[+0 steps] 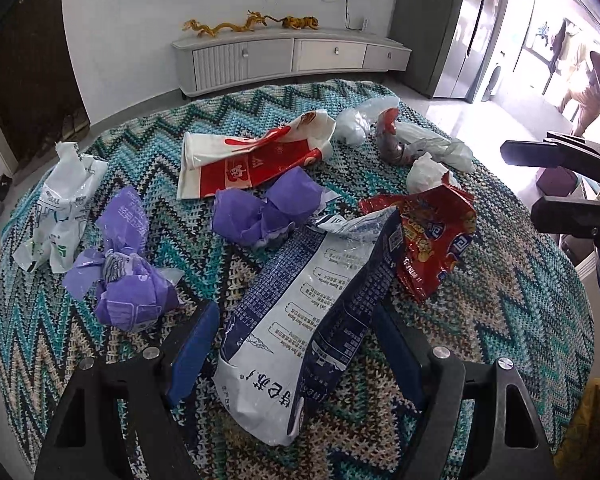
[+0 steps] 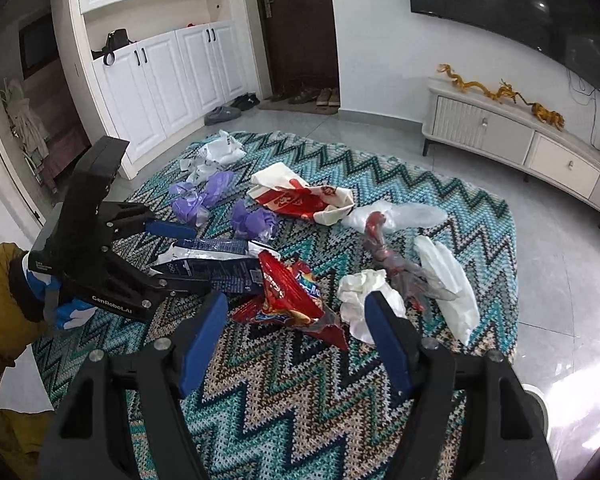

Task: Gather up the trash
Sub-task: 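Grasp the white-blue bag with the left gripper while the right grasps the red chip bag, then carry both bags to the bin and release them inside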

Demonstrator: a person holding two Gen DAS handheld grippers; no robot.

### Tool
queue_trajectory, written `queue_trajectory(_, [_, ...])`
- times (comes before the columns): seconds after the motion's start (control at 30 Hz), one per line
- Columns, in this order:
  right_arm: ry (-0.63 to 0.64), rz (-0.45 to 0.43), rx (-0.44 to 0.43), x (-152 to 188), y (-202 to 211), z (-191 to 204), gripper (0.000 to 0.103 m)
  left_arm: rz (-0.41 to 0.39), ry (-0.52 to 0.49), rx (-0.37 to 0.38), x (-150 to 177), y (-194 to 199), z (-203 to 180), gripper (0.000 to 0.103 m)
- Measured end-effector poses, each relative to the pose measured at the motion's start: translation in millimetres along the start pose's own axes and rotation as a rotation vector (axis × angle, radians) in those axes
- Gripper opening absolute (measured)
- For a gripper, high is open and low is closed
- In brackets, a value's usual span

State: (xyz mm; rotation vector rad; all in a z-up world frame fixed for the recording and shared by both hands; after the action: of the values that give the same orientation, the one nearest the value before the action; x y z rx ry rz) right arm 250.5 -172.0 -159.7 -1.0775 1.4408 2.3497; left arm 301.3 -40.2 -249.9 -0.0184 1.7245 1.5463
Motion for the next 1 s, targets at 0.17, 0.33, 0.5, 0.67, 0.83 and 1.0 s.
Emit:
queue_trajectory(0.17, [0.008,0.052,-0.029,1,-31,-1,0.068,0.01,0.018,0.035,5,-8,-6,0.074])
queue_trajectory(0.33, [0.002,0.08,-0.055,4,-48,-2,0.052,-0.006,0.034,0.035,12,-2,-7,0.058])
queue_trajectory(0.5, [-0.025,0.084,-0.081,10,-53,-3,0.034,-0.016,0.114,0.031,21,7,0,0.046])
queue_trajectory(0.67, [-0.022,0.076,-0.105,14,-45,6,0.026,-0.03,0.158,-0.018,30,17,5,0.043])
queue_trajectory(0.83, [-0.02,0.046,-0.11,16,-27,14,0.025,-0.044,0.19,-0.037,40,34,3,0.043])
queue_trajectory(1.0, [0.002,0.0,-0.106,16,1,28,0.023,-0.086,0.215,-0.047,44,64,6,0.043])
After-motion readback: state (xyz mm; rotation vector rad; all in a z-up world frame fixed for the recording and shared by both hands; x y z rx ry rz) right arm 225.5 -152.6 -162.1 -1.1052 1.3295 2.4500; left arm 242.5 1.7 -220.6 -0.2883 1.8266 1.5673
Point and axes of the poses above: each gripper's, at about its wrist camera, not at the fingertips, and y roughly against the way its jaws point, z to its left, x to its underside, the point moved 8 cm from there along -y, roughly the way its jaws point, and after that the axes turned 11 degrees about -x, right-handed, at the moved point
